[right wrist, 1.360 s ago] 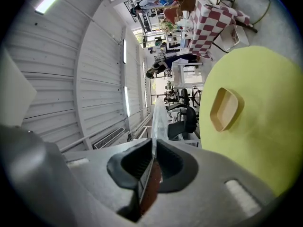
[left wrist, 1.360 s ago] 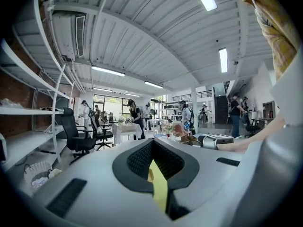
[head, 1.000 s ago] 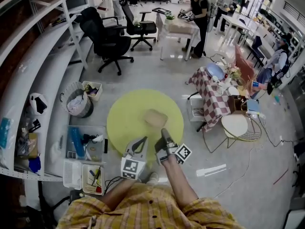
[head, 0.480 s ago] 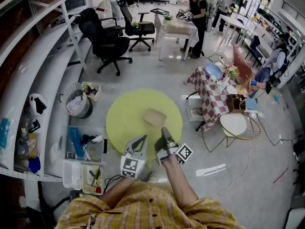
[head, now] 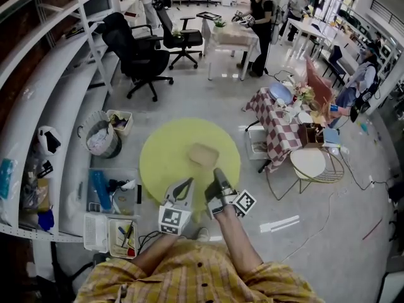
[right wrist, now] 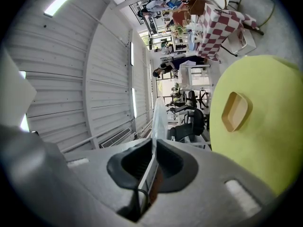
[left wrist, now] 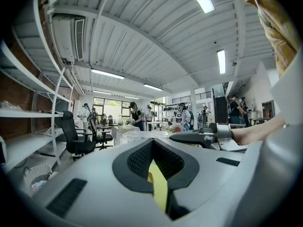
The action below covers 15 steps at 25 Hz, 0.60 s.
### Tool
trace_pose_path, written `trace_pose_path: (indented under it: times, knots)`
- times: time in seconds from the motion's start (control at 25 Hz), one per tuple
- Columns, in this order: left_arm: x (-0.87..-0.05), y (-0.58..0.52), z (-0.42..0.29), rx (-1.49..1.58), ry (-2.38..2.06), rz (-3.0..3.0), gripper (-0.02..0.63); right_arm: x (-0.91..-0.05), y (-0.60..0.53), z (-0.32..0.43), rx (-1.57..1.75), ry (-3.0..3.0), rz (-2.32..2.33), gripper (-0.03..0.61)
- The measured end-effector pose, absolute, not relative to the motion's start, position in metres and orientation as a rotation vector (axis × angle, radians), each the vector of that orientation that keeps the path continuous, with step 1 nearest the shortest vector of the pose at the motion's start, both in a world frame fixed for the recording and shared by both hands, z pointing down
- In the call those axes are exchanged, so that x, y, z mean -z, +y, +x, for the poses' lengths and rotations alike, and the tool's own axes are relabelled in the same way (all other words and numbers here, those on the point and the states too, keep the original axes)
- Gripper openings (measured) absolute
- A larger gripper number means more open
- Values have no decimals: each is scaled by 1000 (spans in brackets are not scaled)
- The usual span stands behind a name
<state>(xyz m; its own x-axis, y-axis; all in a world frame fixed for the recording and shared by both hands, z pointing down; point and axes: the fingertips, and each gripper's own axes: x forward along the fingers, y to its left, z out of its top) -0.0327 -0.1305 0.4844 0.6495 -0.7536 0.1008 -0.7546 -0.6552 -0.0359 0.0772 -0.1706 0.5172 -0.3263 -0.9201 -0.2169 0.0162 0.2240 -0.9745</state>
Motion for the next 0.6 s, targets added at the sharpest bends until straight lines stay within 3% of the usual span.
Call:
trace_pose_path:
  times: [0.6]
  knots:
    - [-478, -134, -32, -144, -1301, 2857, 5, -504, -166, 77, 1230, 1585, -864, 28]
